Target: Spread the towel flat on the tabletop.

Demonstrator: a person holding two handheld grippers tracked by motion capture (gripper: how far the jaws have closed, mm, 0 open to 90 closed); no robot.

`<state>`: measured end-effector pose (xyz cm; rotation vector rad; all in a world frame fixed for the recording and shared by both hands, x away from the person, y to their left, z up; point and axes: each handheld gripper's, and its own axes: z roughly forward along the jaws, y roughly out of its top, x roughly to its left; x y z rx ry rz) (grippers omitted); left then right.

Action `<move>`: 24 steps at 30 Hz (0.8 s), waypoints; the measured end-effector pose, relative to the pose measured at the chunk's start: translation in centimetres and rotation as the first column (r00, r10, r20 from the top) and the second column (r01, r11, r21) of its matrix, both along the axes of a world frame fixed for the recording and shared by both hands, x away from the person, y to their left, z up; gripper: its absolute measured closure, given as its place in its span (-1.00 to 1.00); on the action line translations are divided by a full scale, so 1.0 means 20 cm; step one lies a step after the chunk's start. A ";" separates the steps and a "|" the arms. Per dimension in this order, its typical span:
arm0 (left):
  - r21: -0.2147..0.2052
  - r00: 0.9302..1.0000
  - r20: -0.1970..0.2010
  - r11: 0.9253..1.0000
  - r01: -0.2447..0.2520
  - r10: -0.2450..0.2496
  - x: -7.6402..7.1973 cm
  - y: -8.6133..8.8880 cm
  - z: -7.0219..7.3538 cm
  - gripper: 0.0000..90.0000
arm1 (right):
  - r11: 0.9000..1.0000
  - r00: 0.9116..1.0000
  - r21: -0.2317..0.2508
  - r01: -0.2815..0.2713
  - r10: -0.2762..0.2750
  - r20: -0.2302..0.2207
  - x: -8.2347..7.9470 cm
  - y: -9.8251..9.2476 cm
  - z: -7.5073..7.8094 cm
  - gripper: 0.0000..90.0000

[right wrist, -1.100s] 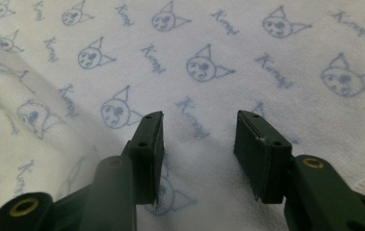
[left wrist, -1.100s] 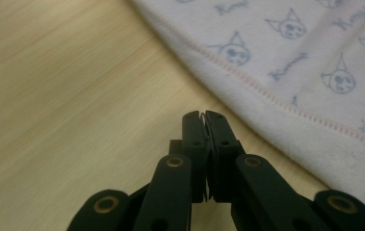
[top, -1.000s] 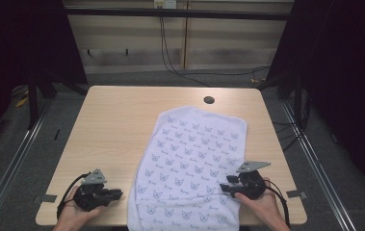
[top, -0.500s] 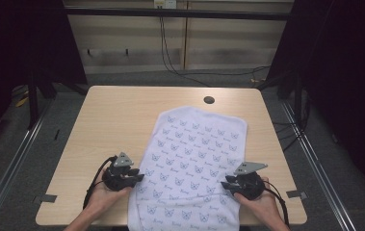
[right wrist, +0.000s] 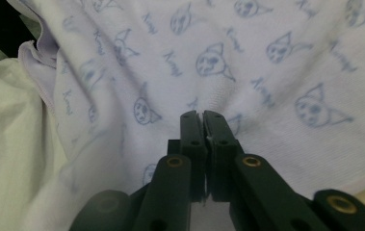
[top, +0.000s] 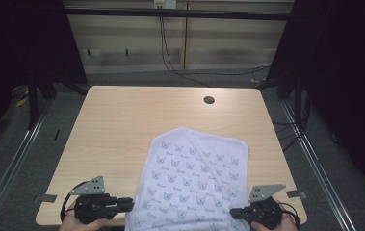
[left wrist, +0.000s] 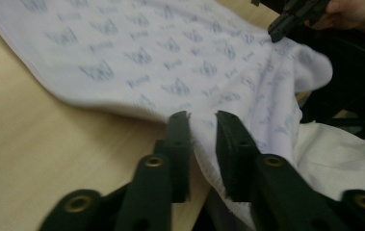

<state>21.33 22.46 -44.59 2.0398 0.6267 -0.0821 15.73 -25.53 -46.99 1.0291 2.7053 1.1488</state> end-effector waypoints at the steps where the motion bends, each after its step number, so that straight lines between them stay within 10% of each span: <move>1: 0.008 1.000 -0.005 1.000 -0.008 0.008 0.05 -0.02 0.00 0.53 | 1.000 1.000 0.021 0.023 -0.023 0.016 -0.01 -0.01 0.01 0.62; 6: 0.057 0.997 0.004 0.996 -0.072 0.072 0.36 -0.18 -0.10 0.42 | 0.987 0.989 0.087 0.135 -0.140 0.056 0.16 -0.07 0.02 0.50; 11: 0.120 0.992 0.026 0.985 -0.124 0.122 0.58 -0.39 -0.21 0.48 | 0.984 0.982 -0.014 0.179 -0.178 0.061 0.43 -0.02 -0.06 0.40; 15: 0.232 0.995 0.051 0.968 -0.100 0.091 0.57 -0.46 -0.25 0.51 | 0.979 0.979 -0.057 0.198 -0.194 0.064 0.56 0.04 -0.12 0.35; 24: 0.252 0.999 0.008 0.967 -0.045 0.044 0.39 -0.29 -0.25 0.86 | 0.990 0.989 -0.052 0.128 -0.123 0.087 0.54 0.15 -0.13 0.83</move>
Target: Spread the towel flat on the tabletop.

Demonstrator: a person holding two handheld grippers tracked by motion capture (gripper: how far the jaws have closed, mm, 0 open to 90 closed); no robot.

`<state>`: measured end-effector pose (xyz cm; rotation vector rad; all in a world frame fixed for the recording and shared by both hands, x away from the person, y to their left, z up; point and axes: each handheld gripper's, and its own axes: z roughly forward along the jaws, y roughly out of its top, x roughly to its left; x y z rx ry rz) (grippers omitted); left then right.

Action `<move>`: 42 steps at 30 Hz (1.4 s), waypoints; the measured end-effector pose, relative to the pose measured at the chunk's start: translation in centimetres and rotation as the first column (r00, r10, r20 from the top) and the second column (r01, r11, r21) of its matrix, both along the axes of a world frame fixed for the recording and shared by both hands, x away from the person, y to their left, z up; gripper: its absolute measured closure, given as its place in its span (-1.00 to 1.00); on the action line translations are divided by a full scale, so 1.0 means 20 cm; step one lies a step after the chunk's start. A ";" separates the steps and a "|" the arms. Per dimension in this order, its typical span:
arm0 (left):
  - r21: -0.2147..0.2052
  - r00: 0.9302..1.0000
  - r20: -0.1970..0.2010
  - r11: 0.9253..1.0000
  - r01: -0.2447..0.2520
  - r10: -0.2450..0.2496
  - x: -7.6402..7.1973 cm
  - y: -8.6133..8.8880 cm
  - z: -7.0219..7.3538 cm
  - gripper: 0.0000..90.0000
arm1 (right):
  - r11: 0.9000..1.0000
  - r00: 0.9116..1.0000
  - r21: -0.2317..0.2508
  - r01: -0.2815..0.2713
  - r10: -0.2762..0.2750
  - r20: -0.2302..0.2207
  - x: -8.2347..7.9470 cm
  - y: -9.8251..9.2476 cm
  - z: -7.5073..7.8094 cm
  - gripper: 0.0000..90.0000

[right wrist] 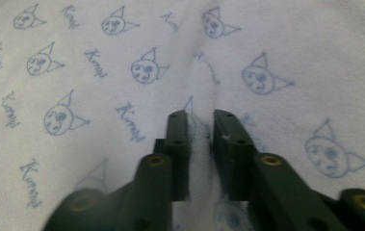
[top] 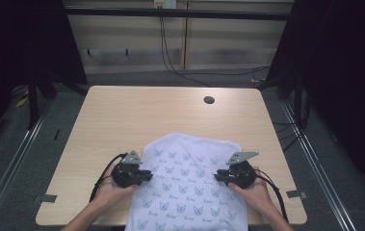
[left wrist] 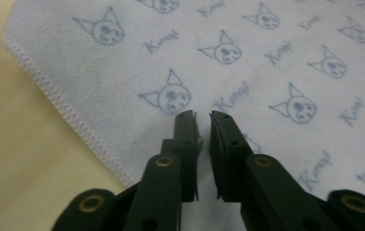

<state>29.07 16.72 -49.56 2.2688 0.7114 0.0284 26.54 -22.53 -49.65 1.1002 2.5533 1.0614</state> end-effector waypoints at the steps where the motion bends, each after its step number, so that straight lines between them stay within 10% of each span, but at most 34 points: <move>1: -0.017 0.999 -0.031 1.000 0.008 -0.008 -0.05 0.03 0.00 0.90 | 1.000 1.000 0.008 -0.024 0.024 -0.007 -0.01 0.01 0.00 0.91; 5: -0.044 0.994 -0.087 0.997 0.064 -0.068 -0.15 0.10 0.01 0.89 | 0.992 0.992 0.023 -0.121 0.121 -0.032 -0.07 0.07 0.00 0.95; 9: -0.119 0.999 -0.051 0.993 -0.006 0.000 -0.11 0.15 0.06 0.65 | 0.984 0.983 0.033 -0.176 0.177 -0.042 -0.12 0.10 0.02 0.79; 14: -0.152 0.982 -0.025 0.970 -0.187 0.186 0.15 0.21 0.07 0.62 | 0.996 0.999 0.084 -0.033 0.032 0.019 -0.02 -0.03 0.09 0.65; 19: -0.122 0.957 -0.035 0.949 -0.291 0.289 0.32 0.23 0.00 0.69 | 0.991 0.990 0.080 0.111 -0.118 0.077 0.15 -0.18 0.13 0.56; 23: -0.075 0.955 -0.027 0.952 -0.296 0.295 0.35 0.18 -0.03 0.66 | 0.978 0.978 0.070 0.195 -0.199 0.057 0.29 -0.21 0.06 0.44; 28: -0.064 0.977 -0.023 0.975 -0.212 0.211 0.31 0.13 -0.02 0.43 | 0.976 0.976 0.010 0.218 -0.218 0.025 0.34 -0.18 -0.02 0.32; 33: -0.105 0.990 -0.021 0.984 -0.143 0.142 0.26 0.06 0.01 0.21 | 0.983 0.985 0.083 0.167 -0.170 0.034 0.31 -0.14 0.00 0.84; 37: -0.149 0.999 -0.003 0.988 -0.047 0.047 0.20 -0.02 0.05 0.09 | 0.988 0.993 0.121 0.093 -0.100 0.059 0.26 -0.10 0.05 0.85; 42: -0.068 1.000 0.003 0.998 -0.007 0.007 0.18 -0.14 0.01 0.05 | 0.993 0.996 0.098 0.063 -0.068 0.053 0.21 -0.09 0.05 0.85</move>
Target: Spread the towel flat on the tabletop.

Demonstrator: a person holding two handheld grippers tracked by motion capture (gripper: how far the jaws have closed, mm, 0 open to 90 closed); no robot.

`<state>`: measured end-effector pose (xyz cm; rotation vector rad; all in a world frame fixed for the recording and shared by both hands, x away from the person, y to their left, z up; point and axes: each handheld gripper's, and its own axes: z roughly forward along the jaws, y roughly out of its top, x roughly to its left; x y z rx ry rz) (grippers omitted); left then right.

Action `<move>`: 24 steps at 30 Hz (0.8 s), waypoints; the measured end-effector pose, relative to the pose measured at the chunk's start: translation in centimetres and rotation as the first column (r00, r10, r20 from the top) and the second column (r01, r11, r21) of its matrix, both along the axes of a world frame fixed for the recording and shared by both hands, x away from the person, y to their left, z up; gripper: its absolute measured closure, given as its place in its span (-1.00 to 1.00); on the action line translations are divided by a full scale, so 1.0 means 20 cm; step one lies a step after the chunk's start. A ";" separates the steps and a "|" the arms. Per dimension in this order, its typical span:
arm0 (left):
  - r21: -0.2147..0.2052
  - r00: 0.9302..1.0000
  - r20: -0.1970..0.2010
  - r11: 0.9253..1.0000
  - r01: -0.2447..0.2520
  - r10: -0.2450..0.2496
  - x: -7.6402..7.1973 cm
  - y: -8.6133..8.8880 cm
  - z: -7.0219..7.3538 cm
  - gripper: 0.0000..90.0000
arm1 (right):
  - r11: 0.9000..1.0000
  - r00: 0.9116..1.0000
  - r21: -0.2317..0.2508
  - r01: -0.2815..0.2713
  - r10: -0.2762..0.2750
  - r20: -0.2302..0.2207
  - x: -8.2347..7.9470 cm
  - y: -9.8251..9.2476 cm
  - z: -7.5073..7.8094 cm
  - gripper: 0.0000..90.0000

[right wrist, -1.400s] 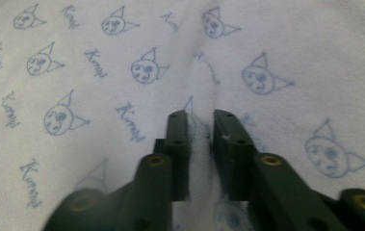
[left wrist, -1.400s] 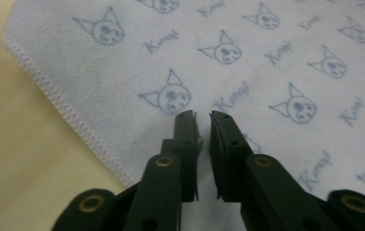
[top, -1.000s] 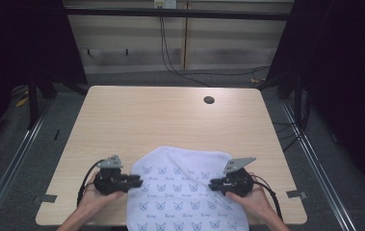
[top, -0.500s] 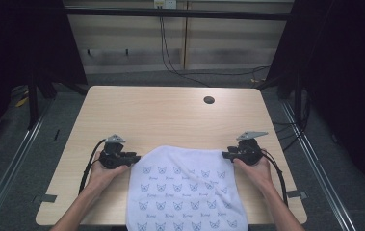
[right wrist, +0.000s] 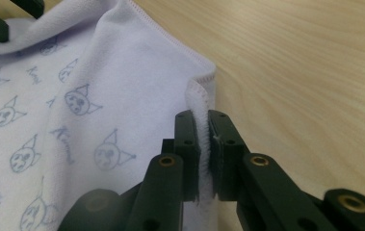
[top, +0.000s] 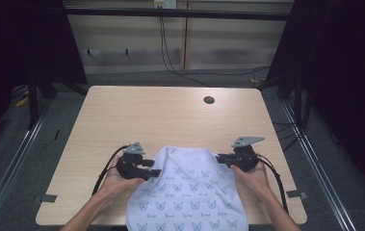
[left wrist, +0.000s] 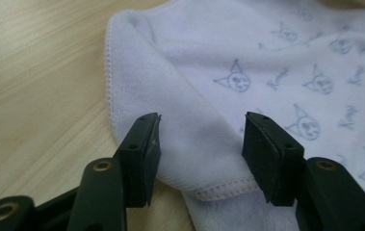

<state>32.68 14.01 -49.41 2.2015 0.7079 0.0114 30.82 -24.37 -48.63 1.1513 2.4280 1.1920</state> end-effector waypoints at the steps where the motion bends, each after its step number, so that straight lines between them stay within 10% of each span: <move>1: -0.009 1.000 -0.007 1.000 -0.006 0.006 0.01 -0.01 -0.01 0.06 | 1.000 1.000 0.003 0.002 -0.002 -0.001 0.00 0.00 0.00 0.85; 7: 0.024 0.999 0.015 0.999 -0.046 0.046 0.05 0.04 0.00 0.85 | 0.999 0.999 0.011 0.050 -0.050 0.001 0.02 -0.05 0.00 0.88; 14: -0.043 0.992 0.034 0.992 -0.121 0.123 0.14 0.16 0.04 0.91 | 0.990 0.991 0.033 0.136 -0.136 0.011 0.10 -0.13 0.00 0.89; 20: -0.076 0.962 0.041 0.961 -0.265 0.268 0.23 0.29 0.07 0.88 | 0.988 0.988 -0.012 0.155 -0.155 0.019 0.16 -0.10 -0.02 0.73; 24: -0.048 0.945 0.065 0.947 -0.318 0.321 0.24 0.31 0.06 0.61 | 0.967 0.966 -0.037 0.254 -0.251 0.058 0.18 -0.13 -0.01 0.31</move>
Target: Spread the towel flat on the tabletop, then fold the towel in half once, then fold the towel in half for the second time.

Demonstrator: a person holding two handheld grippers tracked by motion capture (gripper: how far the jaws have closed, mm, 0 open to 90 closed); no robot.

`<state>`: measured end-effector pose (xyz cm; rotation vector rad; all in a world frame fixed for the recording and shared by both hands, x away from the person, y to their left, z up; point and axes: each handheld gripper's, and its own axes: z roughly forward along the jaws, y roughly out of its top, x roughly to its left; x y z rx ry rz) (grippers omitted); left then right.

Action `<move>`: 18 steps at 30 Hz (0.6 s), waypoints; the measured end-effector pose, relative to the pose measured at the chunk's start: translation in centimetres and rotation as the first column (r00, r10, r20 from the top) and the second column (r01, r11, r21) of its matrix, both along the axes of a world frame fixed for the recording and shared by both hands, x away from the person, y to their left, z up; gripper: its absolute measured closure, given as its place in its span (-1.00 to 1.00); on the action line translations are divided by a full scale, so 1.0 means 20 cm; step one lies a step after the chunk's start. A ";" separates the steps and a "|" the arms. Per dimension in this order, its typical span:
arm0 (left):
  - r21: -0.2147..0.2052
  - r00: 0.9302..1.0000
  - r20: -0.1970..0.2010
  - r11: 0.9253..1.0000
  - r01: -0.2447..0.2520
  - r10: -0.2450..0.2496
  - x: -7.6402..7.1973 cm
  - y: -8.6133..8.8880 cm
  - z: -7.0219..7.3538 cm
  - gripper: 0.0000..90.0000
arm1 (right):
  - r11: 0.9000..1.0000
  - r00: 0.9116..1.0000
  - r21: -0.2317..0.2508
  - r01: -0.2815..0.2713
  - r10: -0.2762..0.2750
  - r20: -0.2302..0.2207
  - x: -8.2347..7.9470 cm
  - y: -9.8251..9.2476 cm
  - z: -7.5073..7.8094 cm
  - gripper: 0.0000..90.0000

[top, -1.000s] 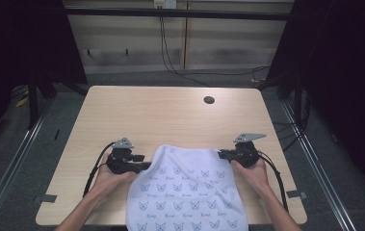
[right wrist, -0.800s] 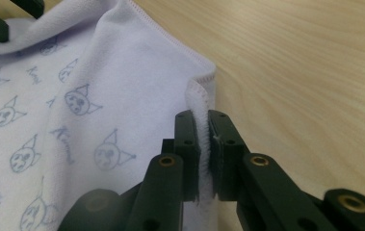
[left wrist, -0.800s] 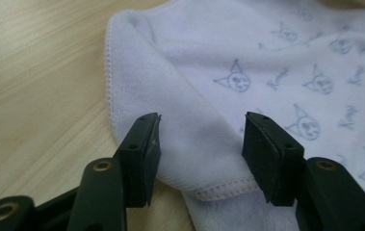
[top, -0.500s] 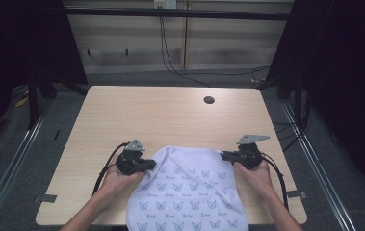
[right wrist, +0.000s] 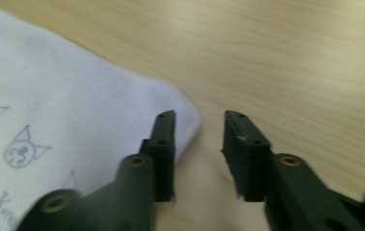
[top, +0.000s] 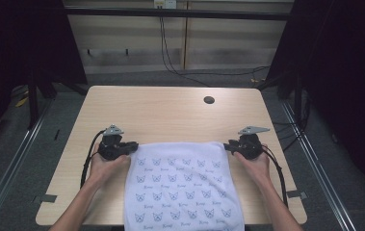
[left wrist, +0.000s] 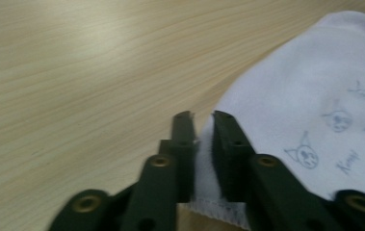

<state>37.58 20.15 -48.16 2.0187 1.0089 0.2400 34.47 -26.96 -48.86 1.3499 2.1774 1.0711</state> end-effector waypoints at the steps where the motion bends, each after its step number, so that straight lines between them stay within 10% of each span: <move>1: -0.008 1.000 0.003 1.000 -0.017 0.017 0.01 0.02 0.00 0.45 | 1.000 1.000 0.029 0.010 -0.010 0.003 0.00 -0.02 0.01 0.29; 6: -0.093 0.999 -0.001 0.994 -0.049 0.050 0.03 0.13 0.03 0.39 | 0.997 1.000 0.072 -0.022 0.023 -0.008 -0.01 -0.06 0.03 0.28; 11: -0.076 0.995 -0.009 0.992 -0.103 0.103 0.05 0.18 0.01 0.41 | 0.997 0.998 0.061 -0.053 0.054 -0.026 0.03 -0.01 0.01 0.31; 18: -0.104 0.996 -0.092 0.995 -0.008 -0.002 0.06 0.15 -0.06 0.22 | 0.994 0.995 0.054 -0.092 0.094 -0.032 0.14 0.10 0.00 0.27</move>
